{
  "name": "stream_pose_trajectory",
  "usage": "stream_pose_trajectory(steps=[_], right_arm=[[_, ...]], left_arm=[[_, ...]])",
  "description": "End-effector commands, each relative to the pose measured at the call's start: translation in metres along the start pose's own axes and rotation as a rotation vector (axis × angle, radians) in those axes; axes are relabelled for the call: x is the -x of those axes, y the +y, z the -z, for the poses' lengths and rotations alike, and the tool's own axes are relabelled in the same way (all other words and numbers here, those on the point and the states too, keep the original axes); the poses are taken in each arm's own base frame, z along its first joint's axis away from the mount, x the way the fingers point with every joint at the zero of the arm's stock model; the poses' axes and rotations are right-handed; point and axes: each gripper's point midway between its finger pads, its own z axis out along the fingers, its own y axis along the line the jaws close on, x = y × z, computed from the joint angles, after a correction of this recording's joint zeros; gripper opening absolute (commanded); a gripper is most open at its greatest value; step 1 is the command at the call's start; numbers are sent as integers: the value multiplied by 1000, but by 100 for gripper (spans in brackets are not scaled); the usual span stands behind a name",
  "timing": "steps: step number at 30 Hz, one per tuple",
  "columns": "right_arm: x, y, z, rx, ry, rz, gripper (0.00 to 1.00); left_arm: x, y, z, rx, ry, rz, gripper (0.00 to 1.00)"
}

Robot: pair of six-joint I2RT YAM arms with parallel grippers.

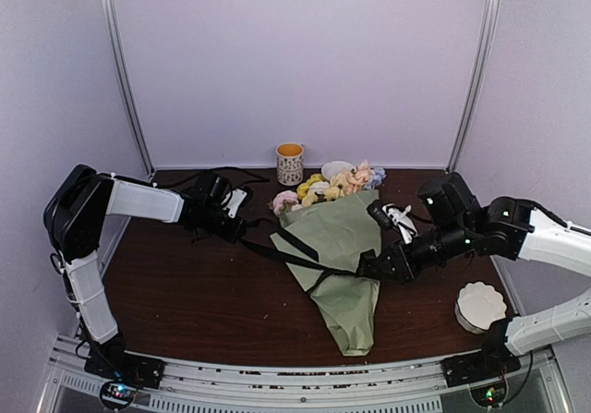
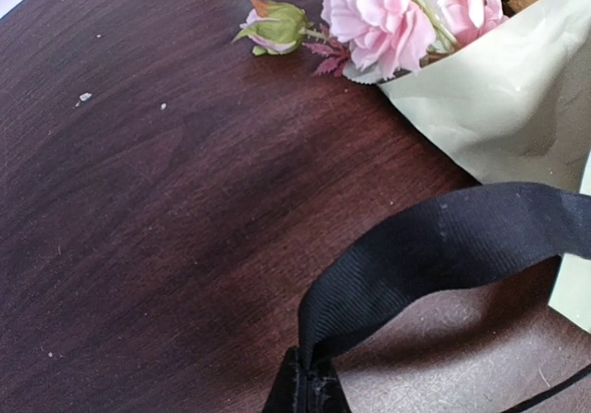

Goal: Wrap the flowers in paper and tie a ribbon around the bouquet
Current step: Adjust the ribbon on the folded bouquet.

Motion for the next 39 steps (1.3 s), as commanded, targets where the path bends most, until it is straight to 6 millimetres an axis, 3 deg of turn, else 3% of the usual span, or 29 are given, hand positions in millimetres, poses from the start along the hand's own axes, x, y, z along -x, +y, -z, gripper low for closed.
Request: stream_pose_trajectory(steps=[1,7,12,18,21,25,29,35,39], right_arm=[[47,0,11,-85,-150,78,0],[121,2,34,-202,-361,92,0],[149,-42,31,-338,-428,-24,0],[144,-107,17,-427,-437,-176,0],[133,-123,-2,-434,-397,-201,0],[128,-134,-13,-451,-353,-204,0],[136,-143,-3,-447,-382,-218,0],[143,-138,-2,-406,-333,-143,0],[153,-134,10,-423,-351,-94,0]], left_arm=[[12,-2,6,-10,-45,9,0],[5,-18,4,-52,-41,26,0],[-4,-47,4,-100,-33,16,0],[-8,-89,23,-174,-65,-25,0],[-12,-110,37,-218,-75,-75,0],[-31,-123,48,-274,-49,-75,7],[-56,-127,49,-282,-11,-82,12],[-67,-132,49,-311,16,-57,25],[-71,-131,49,-303,25,-62,32]])
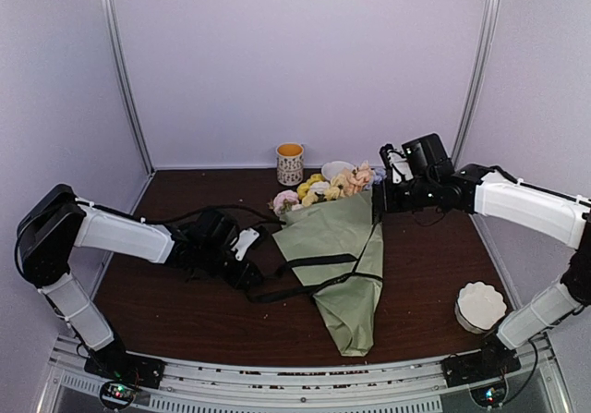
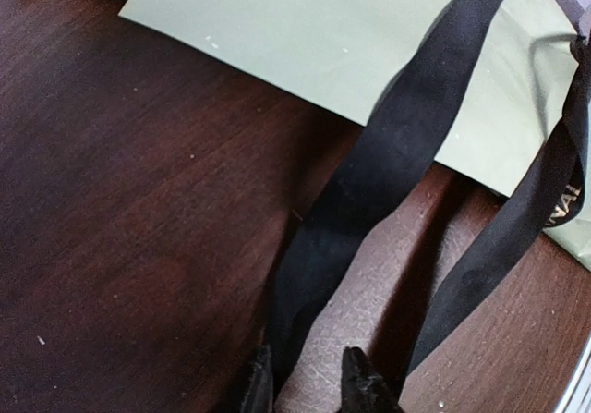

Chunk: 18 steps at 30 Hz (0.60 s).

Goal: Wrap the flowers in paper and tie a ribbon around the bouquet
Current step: Adjust the ribbon on the folded bouquet.

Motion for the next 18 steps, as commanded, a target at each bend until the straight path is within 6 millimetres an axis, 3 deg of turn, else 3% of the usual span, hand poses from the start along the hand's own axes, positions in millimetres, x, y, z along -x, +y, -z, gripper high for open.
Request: stream_pose_trajectory(steps=[1,4,7,10,12,15,18], right_arm=[[24,14,15,46,-51,78,0],[28,34,20,147,-46,104,0],[34,58,32,234,-50,142,0],[44,78,48,279,-76,192,0],[52,89,55,318,-90,195,0],[56,97,56,346,-81,163,0],[58,106,58,371,-63,156,0]], left_arm=[[9,-9,3,-36,-35,-12,34],[15,-12,6,-47,-46,-32,41],[37,-23,18,-47,-93,-111,48],[79,-40,34,-44,-187,-235,54],[120,-40,37,-7,-257,-266,55],[158,-38,13,6,-253,-281,54],[156,-37,-33,-47,-141,-273,51]])
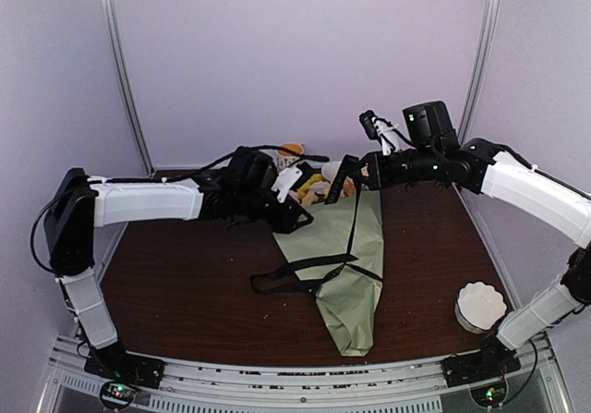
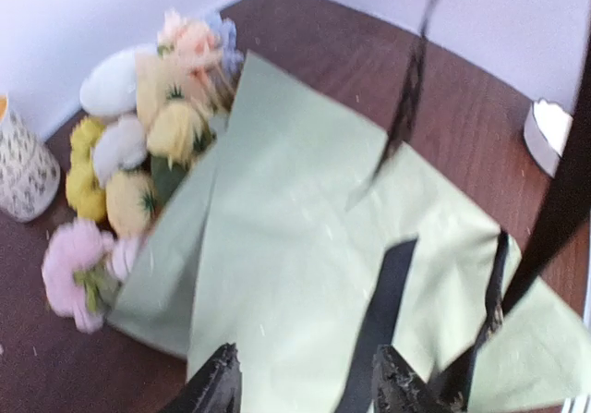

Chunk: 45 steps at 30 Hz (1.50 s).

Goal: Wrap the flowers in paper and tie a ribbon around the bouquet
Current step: Adjust the ribbon on the folded bouquet.

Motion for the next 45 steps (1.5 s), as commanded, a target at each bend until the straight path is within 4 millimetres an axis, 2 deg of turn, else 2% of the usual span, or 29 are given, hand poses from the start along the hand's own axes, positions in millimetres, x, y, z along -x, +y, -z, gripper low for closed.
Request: stream_pose_trajectory(steps=[1,3,5,8,12,17,20,23,25,27,30,33,35,37,40,42,45], right_arm=[[12,19,6,61,0,-12,0],[19,29,14,82,-22,-7,0],[31,38,24,99,-56,-4,0],[44,50,34,128,-93,-7,0],[47,58,46,160,-106,-30,0],[64,73,76,218,-163,-57,0],[65,73,84,207,-165,-56,0],[52,56,79,142,-144,-76,0],[36,35,68,91,-117,-112,0],[17,12,55,40,-94,-154,0],[-7,-19,36,-30,-48,-191,0],[-25,-33,22,-71,13,-182,0],[-36,-41,13,-97,43,-185,0],[-45,-47,8,-115,67,-185,0],[-51,-52,7,-127,72,-188,0],[-50,-53,9,-130,64,-189,0],[-47,-54,10,-132,56,-189,0]], left_arm=[[-35,11,-57,-31,146,-16,51],[-57,25,-72,0,189,-5,51],[-68,39,-81,18,209,27,51],[-81,49,-94,25,245,63,49],[-93,51,-98,36,271,66,48],[-113,58,-99,69,316,60,48],[-123,64,-99,85,340,67,48],[-128,69,-97,84,338,91,48],[-125,69,-95,76,325,98,47],[-114,66,-91,62,296,95,48],[-73,56,-75,24,202,78,50],[-27,46,-52,-13,123,35,55],[-7,40,-40,-38,100,1,59],[0,31,-29,-85,112,-41,63],[-4,4,-7,-209,115,-130,68],[-27,-2,-4,-228,176,-142,69],[-62,-8,-16,-236,293,-135,69]])
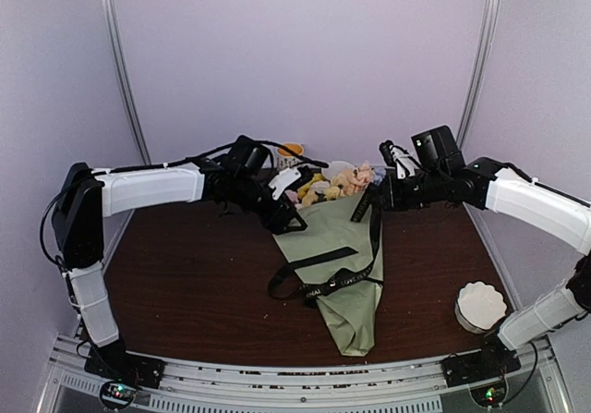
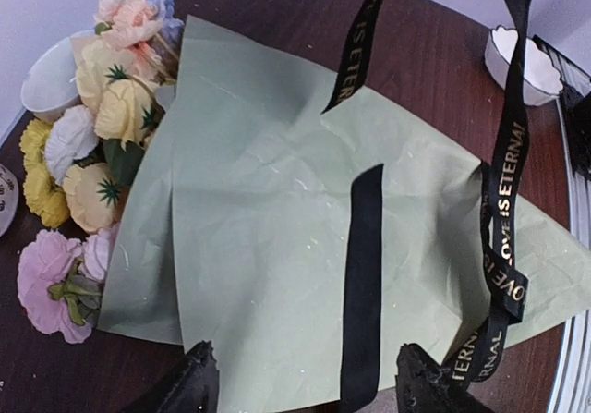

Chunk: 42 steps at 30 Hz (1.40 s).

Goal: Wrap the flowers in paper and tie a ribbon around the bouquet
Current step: Adjust the ribbon on the folded bouquet, then tie the ribbon around the folded bouquet.

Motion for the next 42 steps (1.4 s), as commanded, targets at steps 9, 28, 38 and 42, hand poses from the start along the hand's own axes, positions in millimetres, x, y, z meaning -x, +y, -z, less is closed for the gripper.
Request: stream_pose_trajectory(steps=[9,28,38,42], right_arm=[[6,-6,4,-22,-30,15,0],[2,-12,2,-31,-21,8,0],[15,-30,13,4,-112,-98,0],[17,-35,14,3,-111,-73,0]], left_arm=[[-104,-20,-52,10,397,-95,75],[-108,-5,-59,100,379,-58,9],[-85,-2,-24,31,205,102,2],[-88,3,-6,52,174,134,0]])
